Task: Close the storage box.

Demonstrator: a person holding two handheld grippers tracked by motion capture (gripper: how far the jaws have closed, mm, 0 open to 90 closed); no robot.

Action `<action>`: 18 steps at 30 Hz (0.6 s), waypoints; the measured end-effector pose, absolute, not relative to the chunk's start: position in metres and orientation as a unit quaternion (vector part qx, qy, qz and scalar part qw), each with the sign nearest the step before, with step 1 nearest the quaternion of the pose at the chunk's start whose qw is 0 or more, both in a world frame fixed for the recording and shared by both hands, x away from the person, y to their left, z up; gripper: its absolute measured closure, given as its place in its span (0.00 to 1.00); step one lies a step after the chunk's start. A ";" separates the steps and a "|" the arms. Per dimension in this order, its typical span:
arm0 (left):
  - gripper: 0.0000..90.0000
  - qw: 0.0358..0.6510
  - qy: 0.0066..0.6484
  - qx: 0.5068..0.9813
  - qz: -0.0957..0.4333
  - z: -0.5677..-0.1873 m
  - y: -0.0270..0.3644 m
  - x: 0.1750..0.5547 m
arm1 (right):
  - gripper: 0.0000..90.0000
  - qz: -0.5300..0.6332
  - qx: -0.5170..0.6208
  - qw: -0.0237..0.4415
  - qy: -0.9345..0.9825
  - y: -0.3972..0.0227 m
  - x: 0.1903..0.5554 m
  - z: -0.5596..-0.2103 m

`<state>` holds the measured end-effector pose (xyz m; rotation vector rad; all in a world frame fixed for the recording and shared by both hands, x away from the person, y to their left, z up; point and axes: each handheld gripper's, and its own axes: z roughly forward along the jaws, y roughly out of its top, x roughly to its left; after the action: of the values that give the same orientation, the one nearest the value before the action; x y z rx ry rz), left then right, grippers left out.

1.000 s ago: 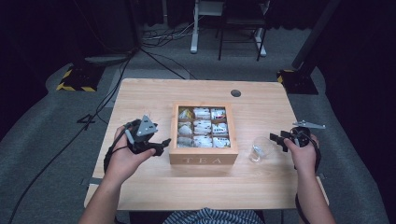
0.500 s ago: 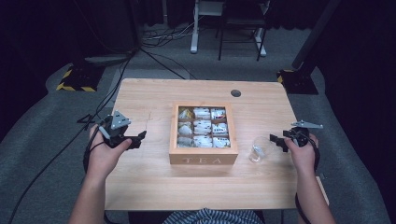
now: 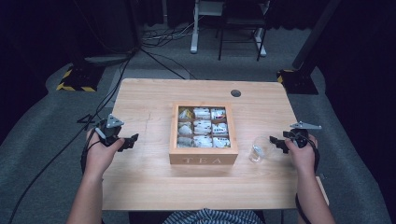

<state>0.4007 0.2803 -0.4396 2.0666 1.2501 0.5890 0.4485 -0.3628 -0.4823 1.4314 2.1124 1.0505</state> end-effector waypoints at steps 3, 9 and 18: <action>0.22 0.300 0.484 0.787 0.237 -0.447 0.280 0.403 | 0.25 0.368 0.511 0.188 0.754 -0.363 0.449 -0.485; 0.22 0.283 0.490 0.790 0.236 -0.462 0.277 0.408 | 0.25 0.360 0.510 0.191 0.758 -0.363 0.450 -0.490; 0.23 0.276 0.493 0.791 0.235 -0.480 0.271 0.413 | 0.22 0.349 0.503 0.191 0.767 -0.363 0.451 -0.497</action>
<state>0.4126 0.2715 -0.4795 2.1253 1.3247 0.6304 0.4513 -0.3631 -0.4970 1.4127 2.1544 0.9814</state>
